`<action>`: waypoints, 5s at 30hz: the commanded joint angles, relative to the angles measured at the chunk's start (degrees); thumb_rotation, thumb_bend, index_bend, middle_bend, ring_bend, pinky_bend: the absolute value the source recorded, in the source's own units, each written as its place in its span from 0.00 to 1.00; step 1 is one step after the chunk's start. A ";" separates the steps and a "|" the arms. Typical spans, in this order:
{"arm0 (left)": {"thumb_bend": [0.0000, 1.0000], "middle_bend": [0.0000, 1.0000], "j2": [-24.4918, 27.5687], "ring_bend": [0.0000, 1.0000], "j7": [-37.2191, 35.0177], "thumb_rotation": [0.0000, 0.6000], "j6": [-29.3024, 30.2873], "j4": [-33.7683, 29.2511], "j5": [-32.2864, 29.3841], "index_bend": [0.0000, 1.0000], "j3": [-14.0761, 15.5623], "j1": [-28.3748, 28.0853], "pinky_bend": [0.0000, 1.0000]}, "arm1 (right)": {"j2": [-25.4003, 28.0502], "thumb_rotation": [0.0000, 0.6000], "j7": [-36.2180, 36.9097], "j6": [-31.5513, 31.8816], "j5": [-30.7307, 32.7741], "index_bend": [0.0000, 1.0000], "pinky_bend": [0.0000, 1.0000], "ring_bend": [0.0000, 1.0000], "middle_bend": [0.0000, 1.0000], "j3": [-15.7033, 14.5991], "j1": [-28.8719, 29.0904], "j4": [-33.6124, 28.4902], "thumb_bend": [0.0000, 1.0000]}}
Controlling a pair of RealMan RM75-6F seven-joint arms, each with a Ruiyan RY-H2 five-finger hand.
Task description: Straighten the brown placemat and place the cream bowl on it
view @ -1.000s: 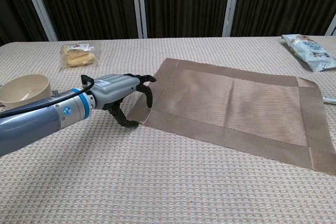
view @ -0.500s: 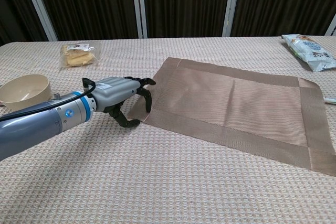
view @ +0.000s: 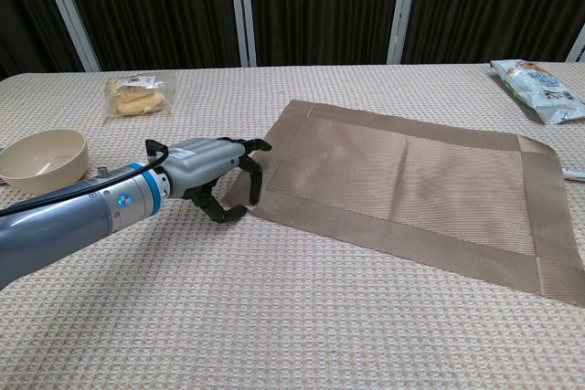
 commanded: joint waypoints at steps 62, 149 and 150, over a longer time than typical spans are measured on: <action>0.43 0.00 22.94 0.00 -2.02 1.00 6.44 -28.87 19.70 0.69 16.84 5.12 0.00 | -0.98 1.00 -3.33 0.46 -2.01 0.00 0.00 0.00 0.00 -0.37 -0.80 -1.17 0.00; 0.15 0.00 24.43 0.00 -22.02 1.00 11.64 3.03 6.70 0.33 9.33 17.64 0.00 | -0.62 1.00 -3.78 1.16 -4.14 0.00 0.00 0.00 0.00 -0.72 -1.49 -2.27 0.00; 0.16 0.00 23.95 0.00 -22.11 1.00 11.57 4.03 6.97 0.34 9.46 17.69 0.00 | -0.63 1.00 -3.79 1.10 -4.05 0.00 0.00 0.00 0.00 -0.70 -1.48 -2.22 0.00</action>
